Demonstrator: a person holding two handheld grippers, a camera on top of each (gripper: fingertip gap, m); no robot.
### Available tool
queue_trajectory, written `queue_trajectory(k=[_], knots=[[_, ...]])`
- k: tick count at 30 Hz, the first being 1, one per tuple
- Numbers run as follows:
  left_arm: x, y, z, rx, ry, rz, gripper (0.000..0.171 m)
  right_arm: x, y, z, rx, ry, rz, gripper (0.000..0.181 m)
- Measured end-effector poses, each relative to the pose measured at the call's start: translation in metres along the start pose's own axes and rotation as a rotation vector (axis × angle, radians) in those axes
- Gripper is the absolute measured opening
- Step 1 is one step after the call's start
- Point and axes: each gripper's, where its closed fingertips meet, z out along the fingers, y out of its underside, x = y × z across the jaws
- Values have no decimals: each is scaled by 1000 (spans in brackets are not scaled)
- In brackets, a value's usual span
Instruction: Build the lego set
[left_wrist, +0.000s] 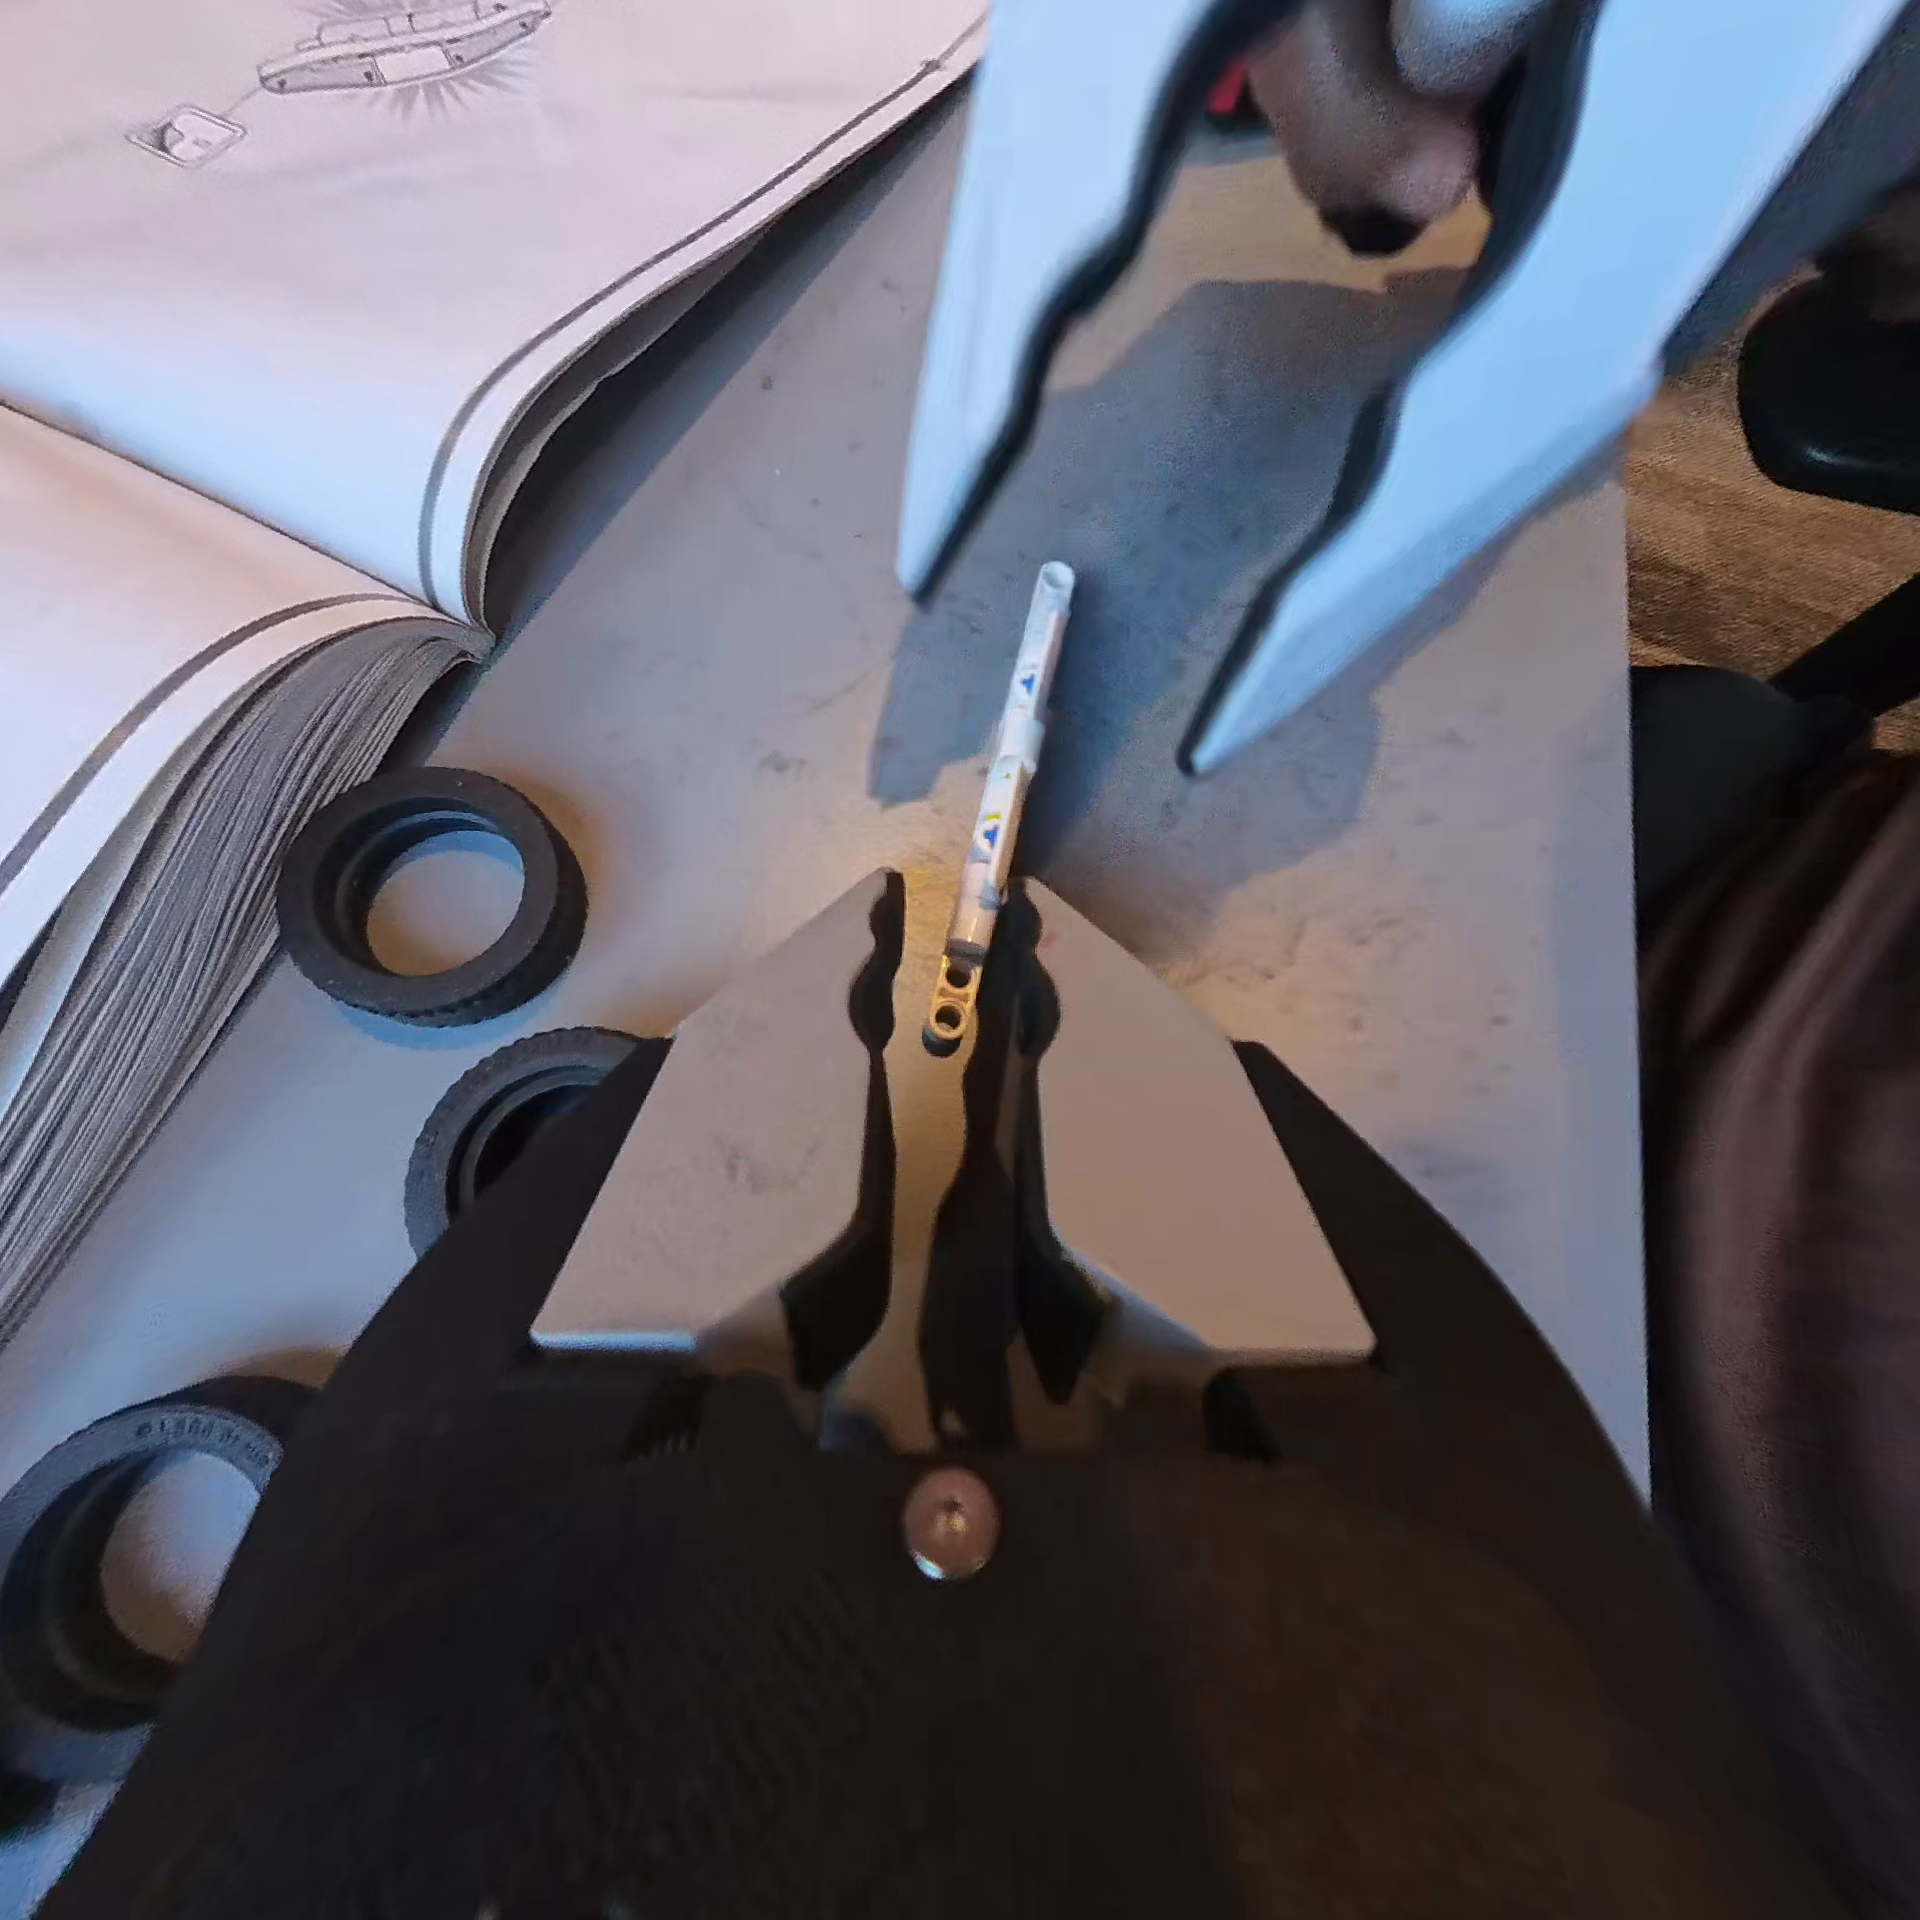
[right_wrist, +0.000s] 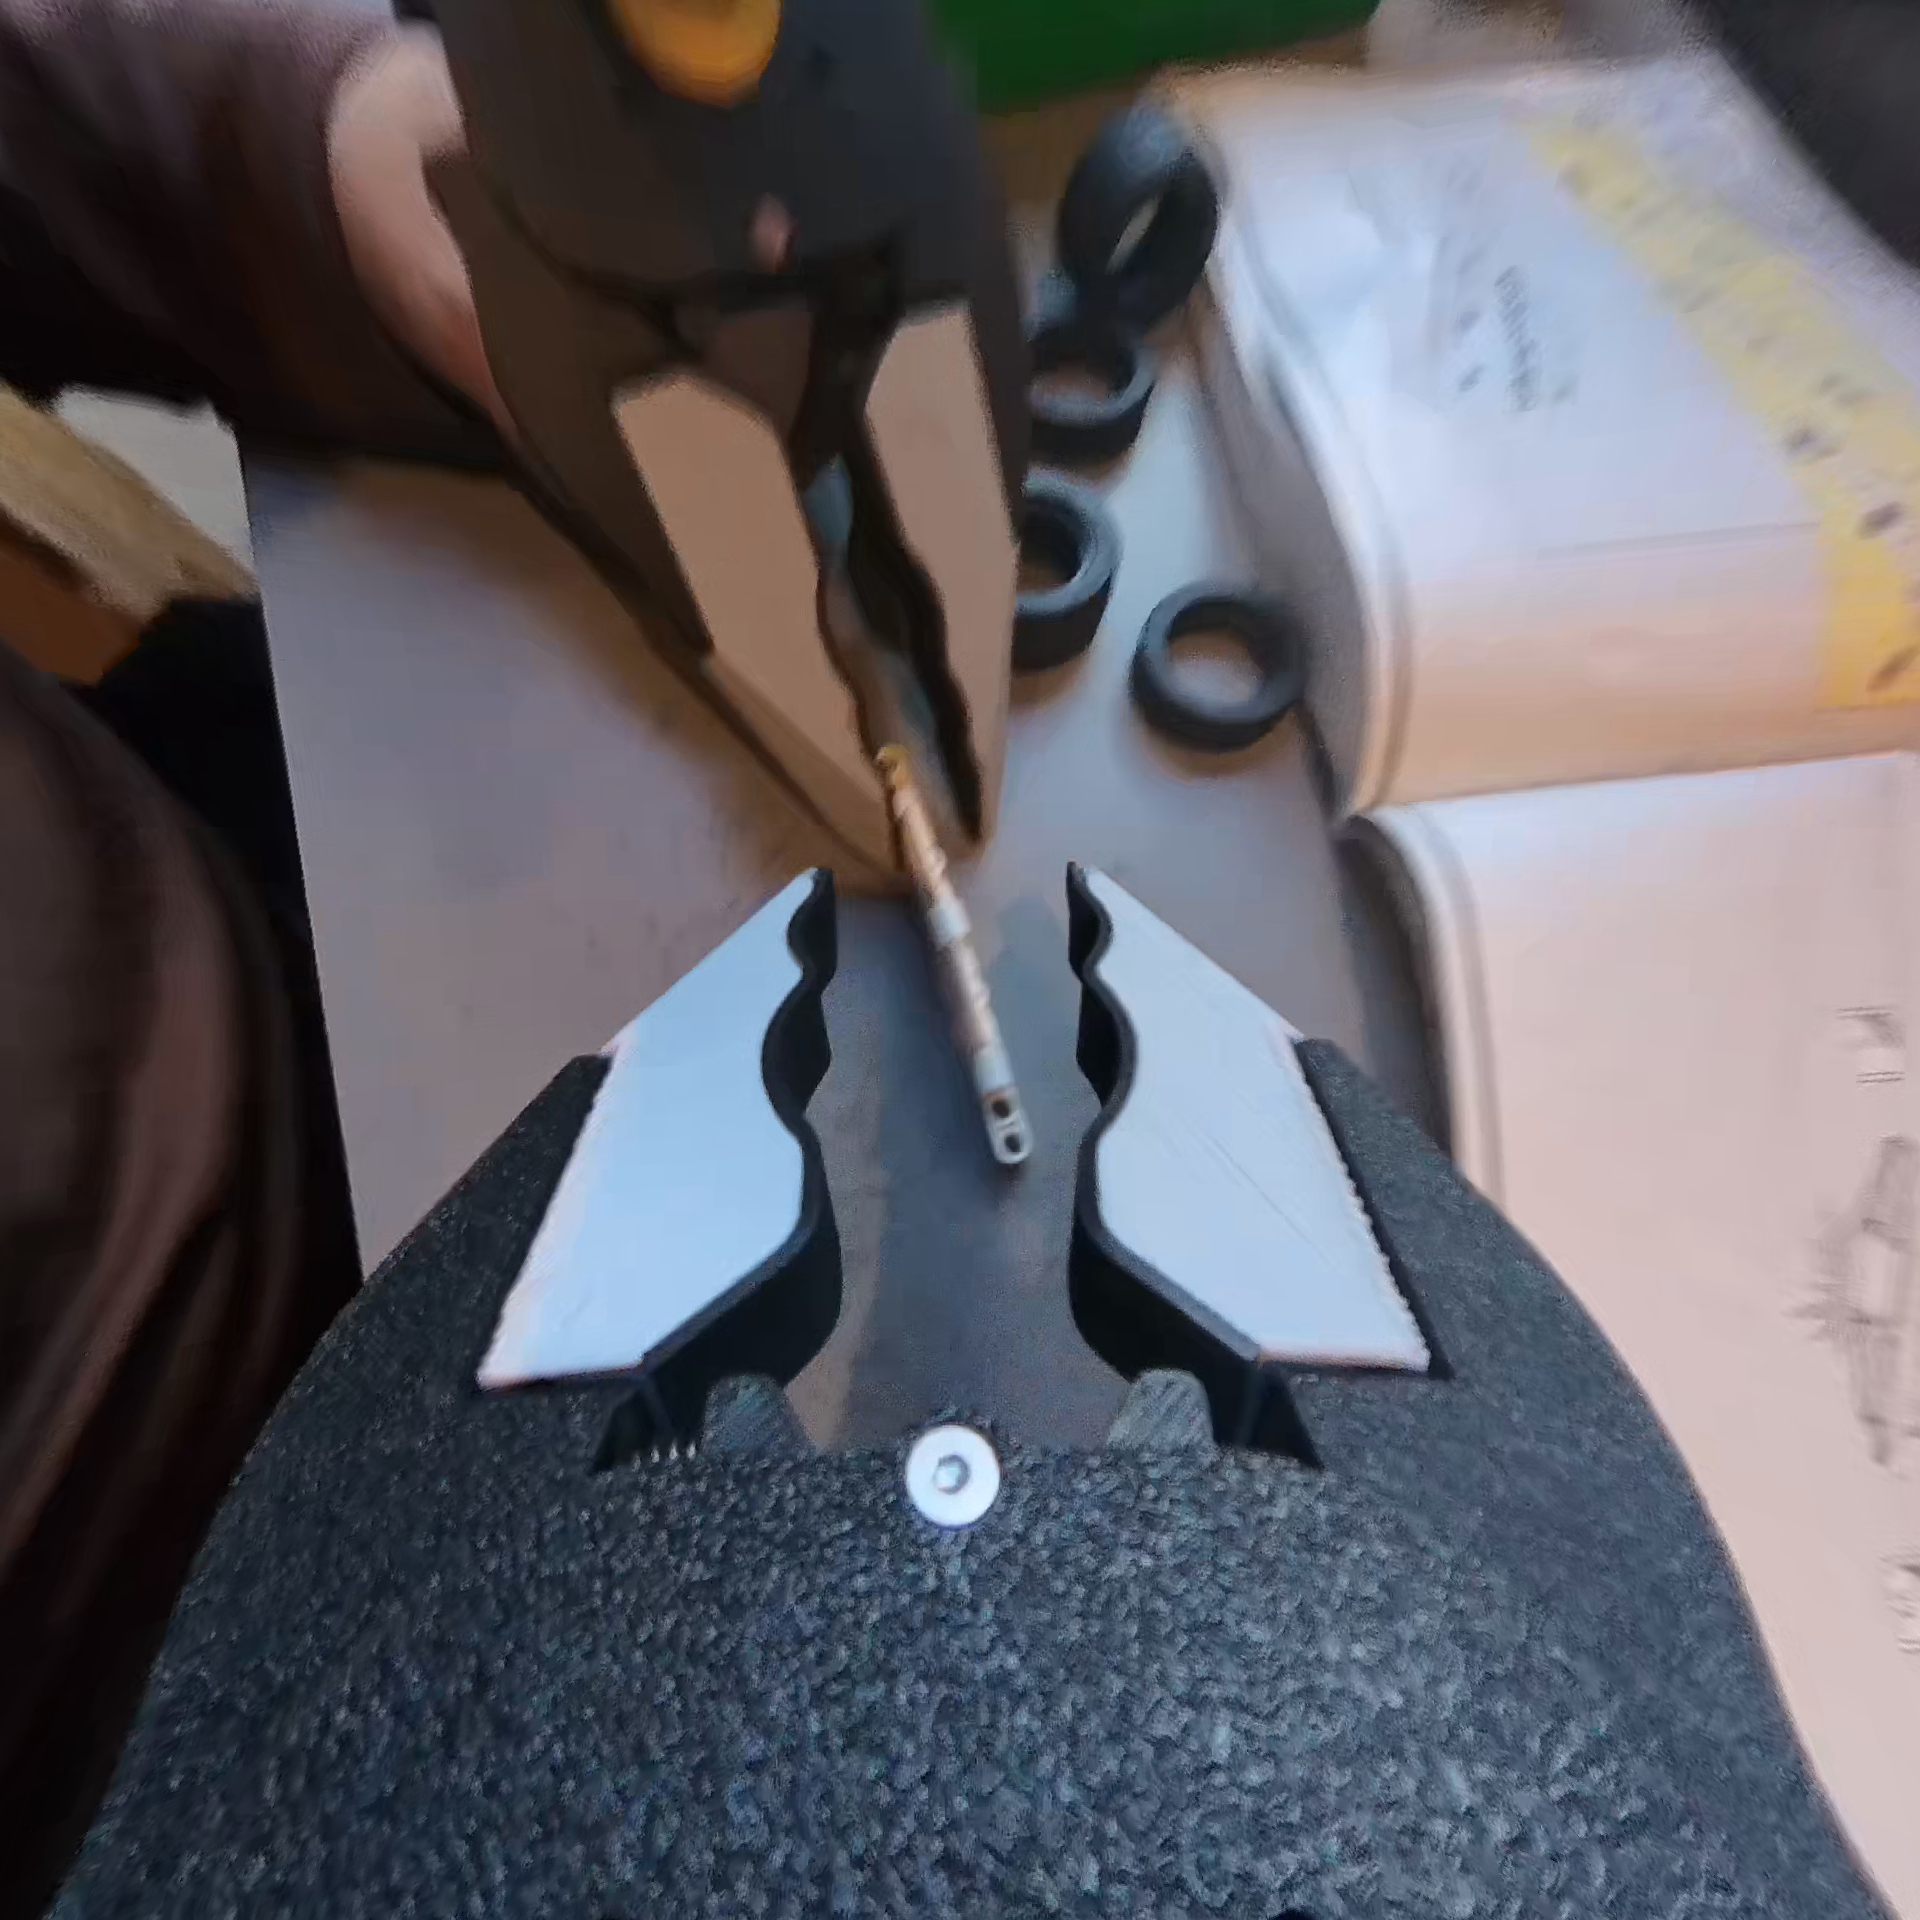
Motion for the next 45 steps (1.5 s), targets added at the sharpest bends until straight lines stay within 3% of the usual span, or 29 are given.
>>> queue_trajectory(k=[3, 5, 9, 12, 14, 17, 18, 21, 25, 31, 35, 39, 45], knots=[[0, 0, 0, 0, 9, -11, 14, 33, -40, -19, 110, 52, 61, 36], [-1, 0, 0, -1, 12, -20, 10, 62, -55, -20, 93, 84, 122, 34], [-1, 0, 0, -2, 6, -18, 10, 122, -10, 6, -309, 218, 113, 46], [-1, 1, 0, -2, 7, -17, 10, 128, 19, 18, -480, 192, 42, 64], [0, 1, 0, -2, 5, -14, 10, 140, 31, 19, -544, 226, -12, 76], [0, 1, 0, -3, -2, -4, 10, 162, 40, 8, -585, 287, 9, 75], [0, 1, 0, -3, -4, -1, 10, 170, 43, 2, -599, 318, 10, 63], [0, 1, 0, -3, 0, -5, 10, 182, 55, -18, -645, 398, 34, 60], [0, 1, 0, -3, -3, -2, 10, 155, 31, -23, -456, 369, 110, 49], [0, 1, 0, -4, -5, 4, 11, 116, -27, -22, 23, 368, 168, 47], [0, 1, 0, -5, -1, -4, 8, 96, -39, -26, 277, 366, 189, 42], [4, 2, 0, -10, 36, -4, 5, 76, -27, -33, 312, 454, 51, 28], [7, 3, 0, -12, 46, 15, 5, 34, -12, -24, 250, 304, -46, 38]])
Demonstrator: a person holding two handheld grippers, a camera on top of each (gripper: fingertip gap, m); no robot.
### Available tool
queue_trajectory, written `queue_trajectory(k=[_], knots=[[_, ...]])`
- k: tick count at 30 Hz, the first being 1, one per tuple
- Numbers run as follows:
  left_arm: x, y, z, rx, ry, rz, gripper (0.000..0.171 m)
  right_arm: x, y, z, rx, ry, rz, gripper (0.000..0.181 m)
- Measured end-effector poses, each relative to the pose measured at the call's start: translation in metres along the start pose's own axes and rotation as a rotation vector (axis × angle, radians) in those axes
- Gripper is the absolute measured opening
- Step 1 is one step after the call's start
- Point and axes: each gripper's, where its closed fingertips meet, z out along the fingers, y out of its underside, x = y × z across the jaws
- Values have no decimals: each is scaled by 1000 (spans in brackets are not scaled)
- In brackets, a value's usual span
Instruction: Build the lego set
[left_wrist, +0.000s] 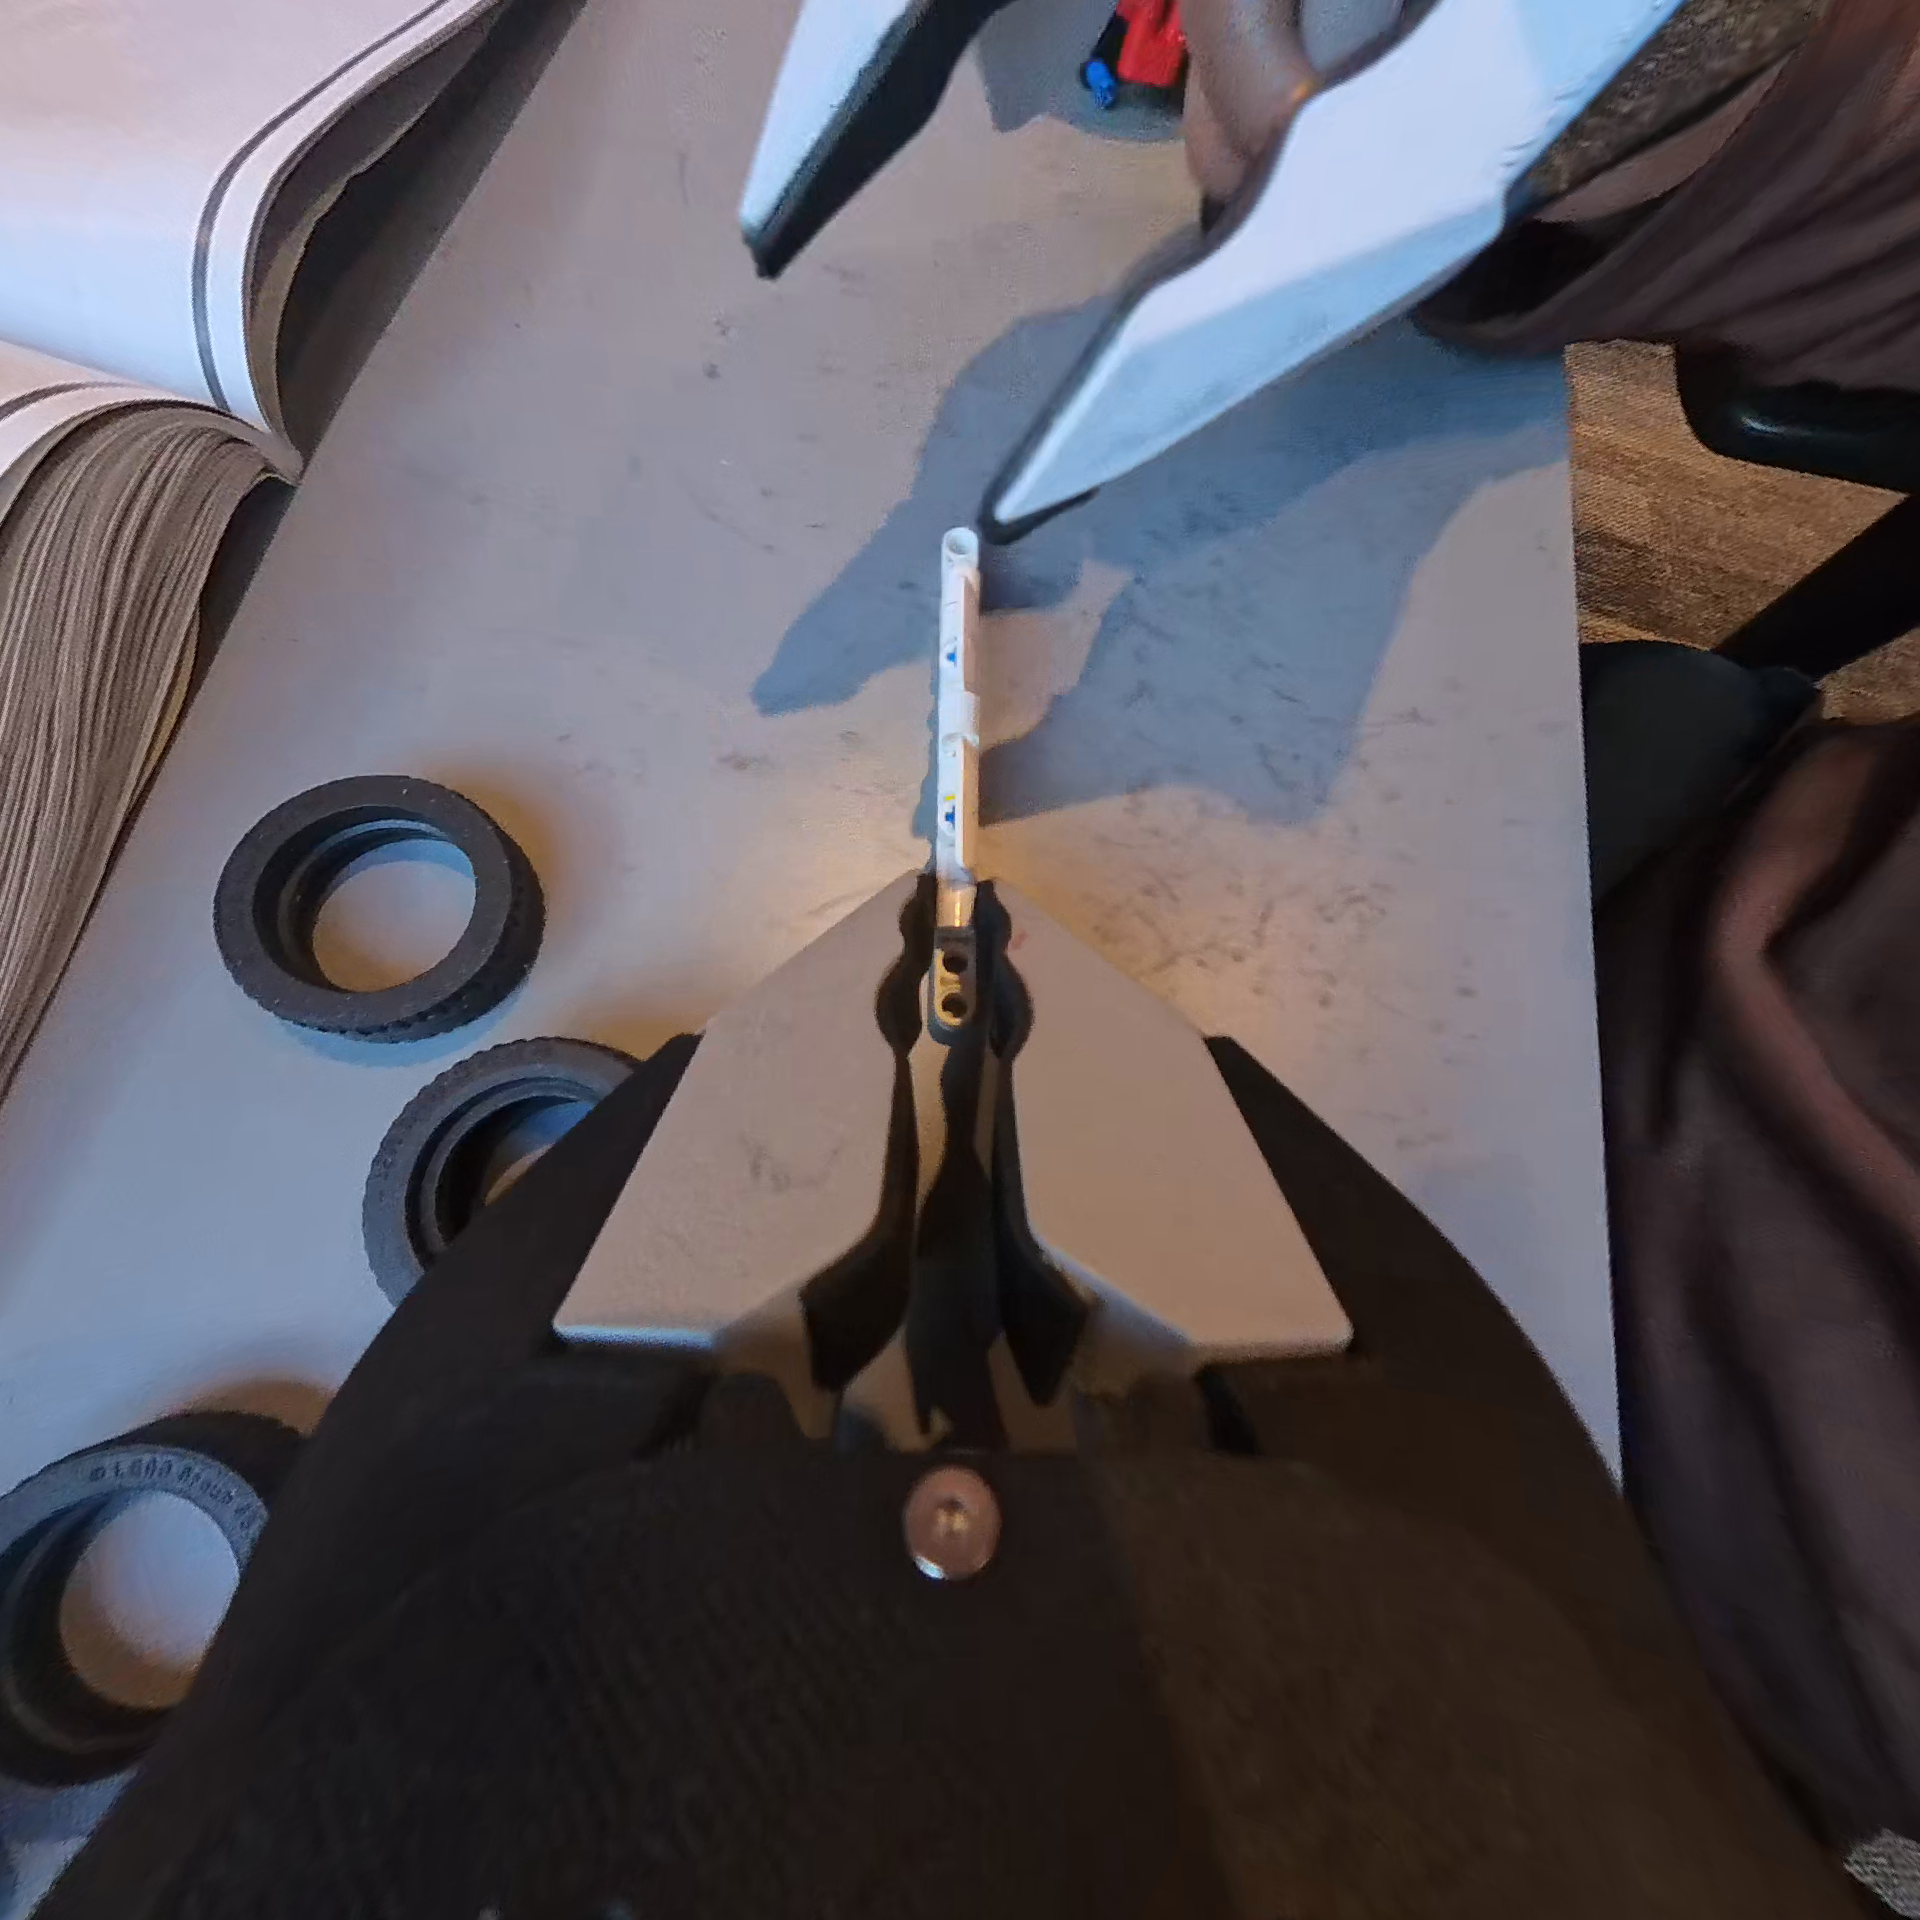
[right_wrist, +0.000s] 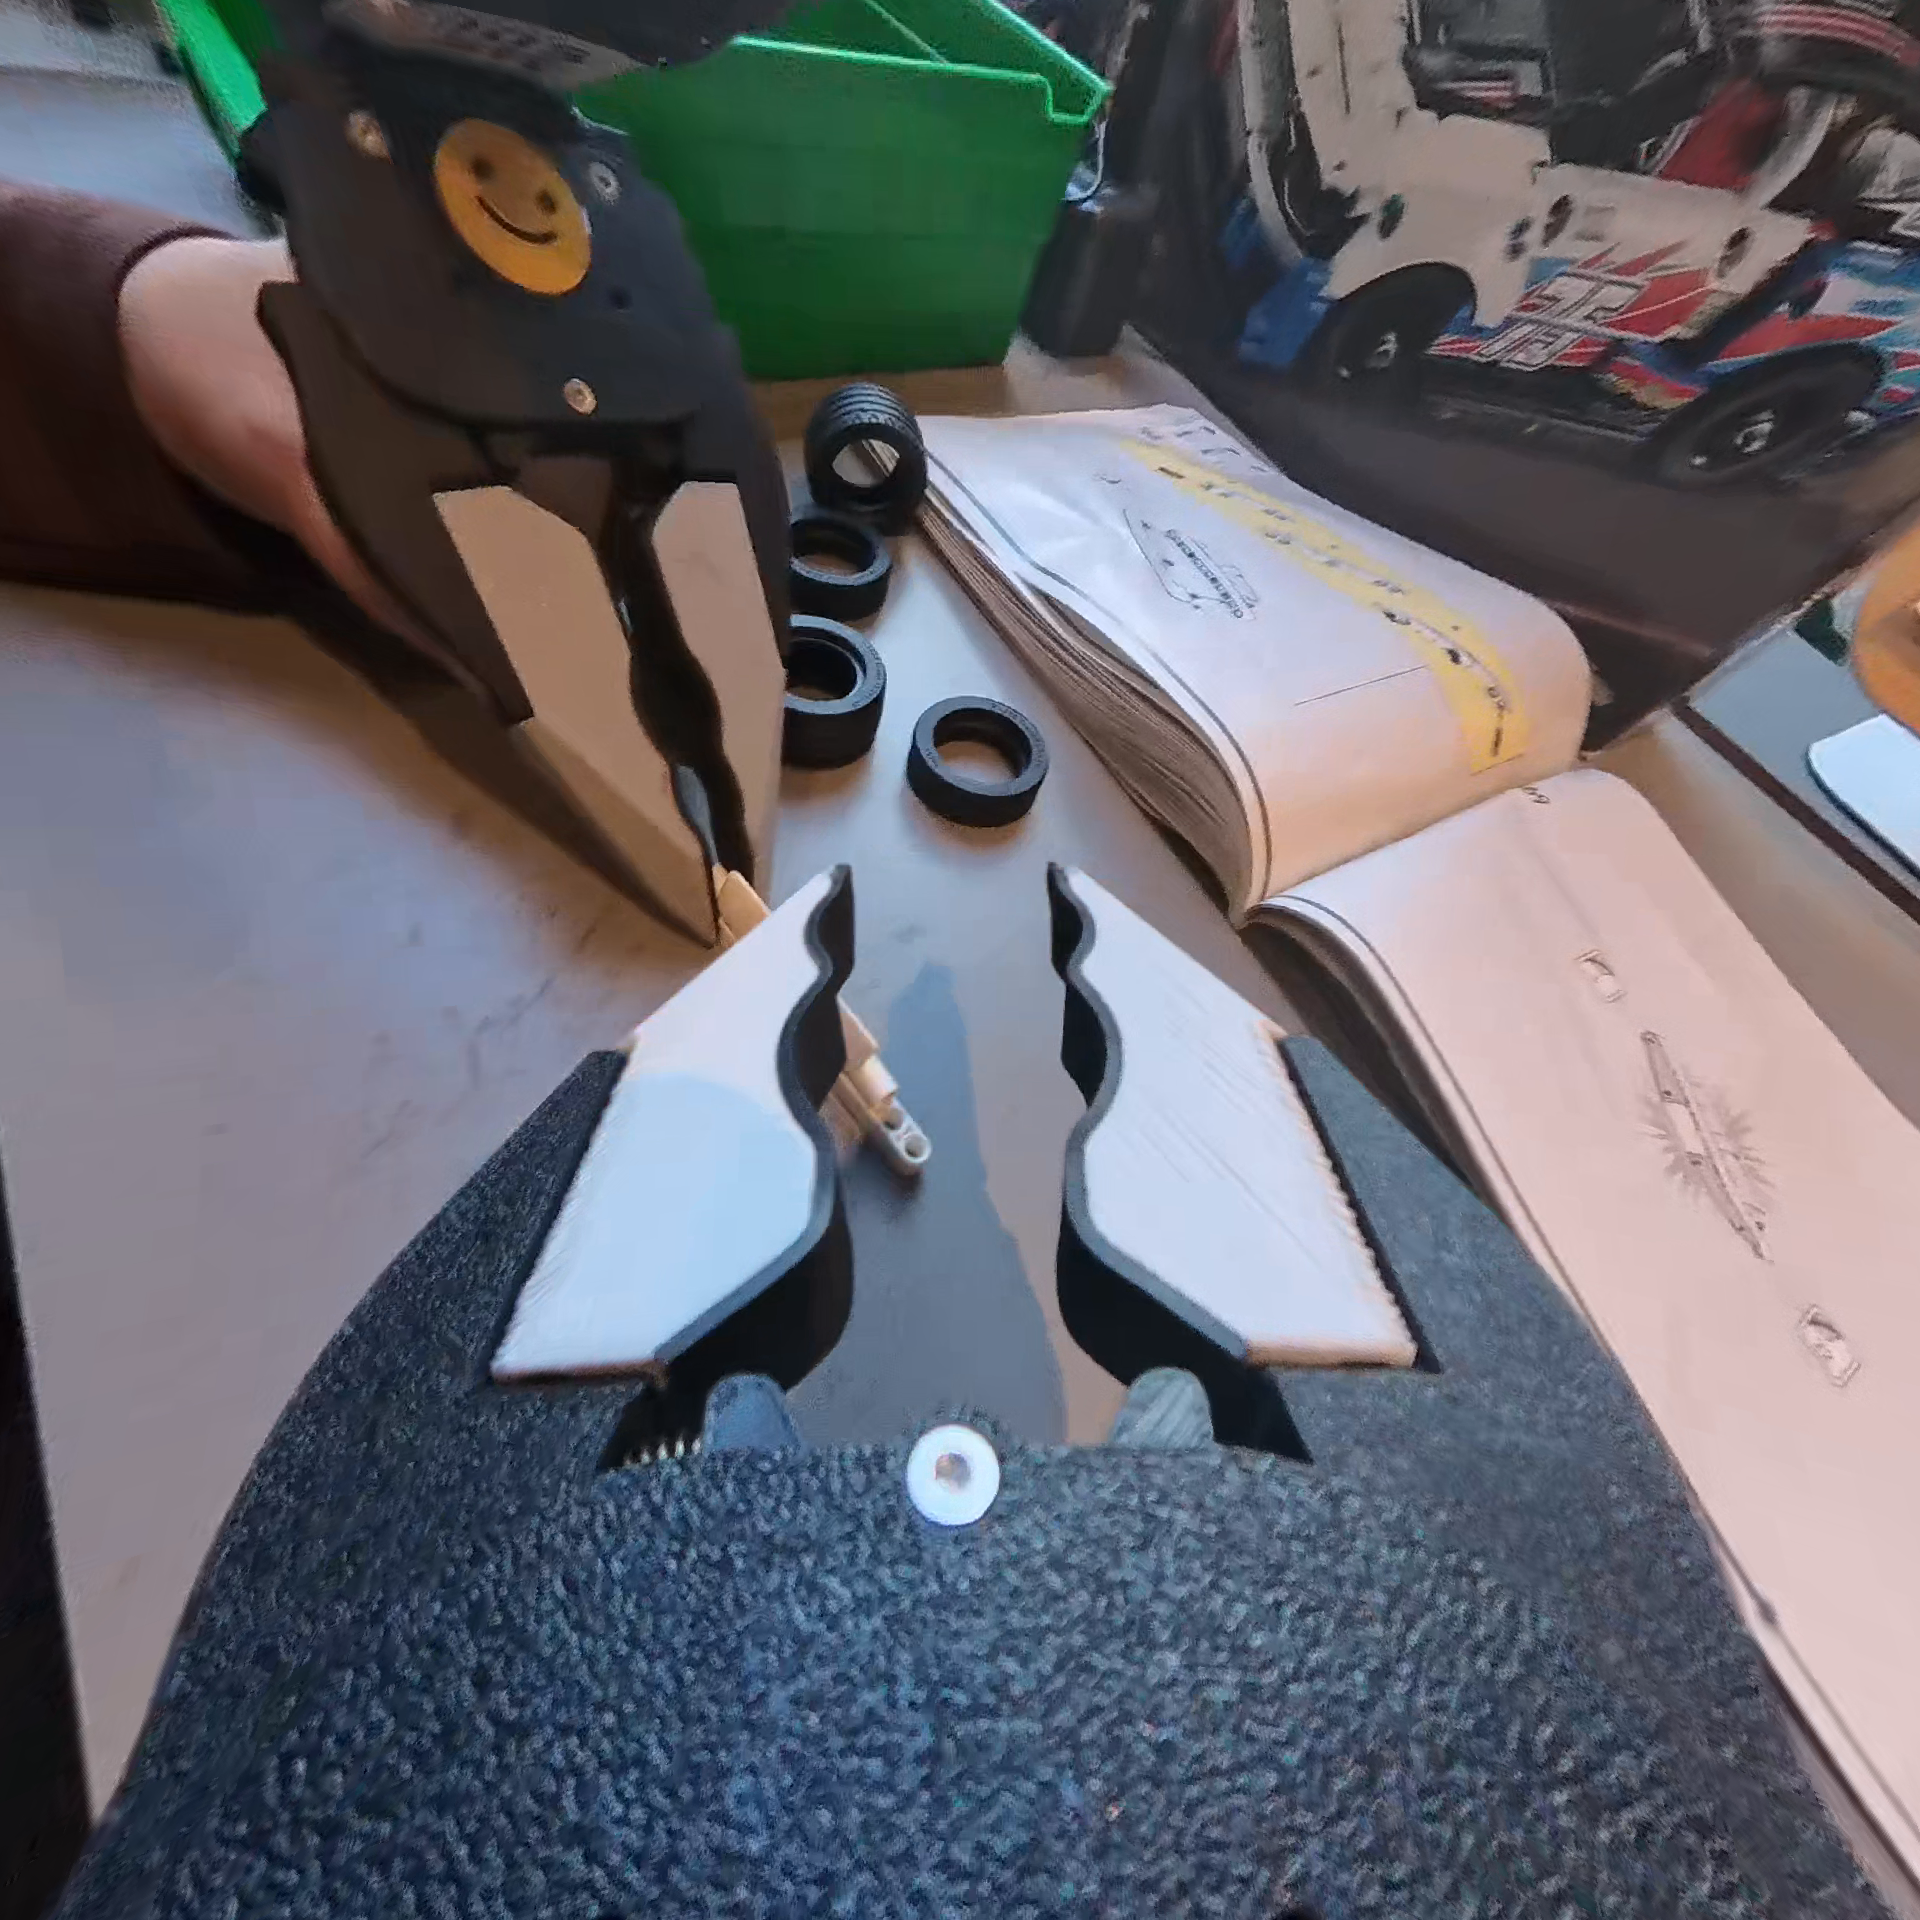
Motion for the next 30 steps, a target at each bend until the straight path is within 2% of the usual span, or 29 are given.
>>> queue_trajectory(k=[3, 6, 8, 11, 14, 18, 20, 22, 24, 26, 30], knots=[[-1, 0, 0, 4, -29, 21, 13, -1, -6, -4, 78, 6, 4, 37], [-8, -3, -2, 22, -127, 68, 24, -2, -15, -6, 182, 41, -36, 23], [-13, -6, -8, 49, -208, 96, 38, -4, -16, -4, 184, 53, -59, 31], [-15, -11, -26, 90, -325, 120, 43, -9, -13, 0, 154, 59, -95, 35], [5, -15, -48, 150, -334, 107, 44, -9, -13, 0, 154, 57, -93, 35], [24, -6, -102, 176, -410, 68, 45, -4, -14, -2, 167, 63, -57, 34], [21, 3, -144, 207, -450, -10, 42, -2, -15, -3, 176, 68, -46, 33], [1, 16, -197, 213, -525, -74, 37, -1, -15, -3, 172, 70, -40, 33], [-26, 34, -245, 129, -561, -86, 26, 0, -14, -2, 166, 74, -40, 33], [-77, 64, -288, -34, -665, -128, 34, 0, -13, -1, 158, 75, -42, 33], [-163, 125, -320, -389, -602, -229, 29, 0, -13, 1, 150, 79, -45, 32]])
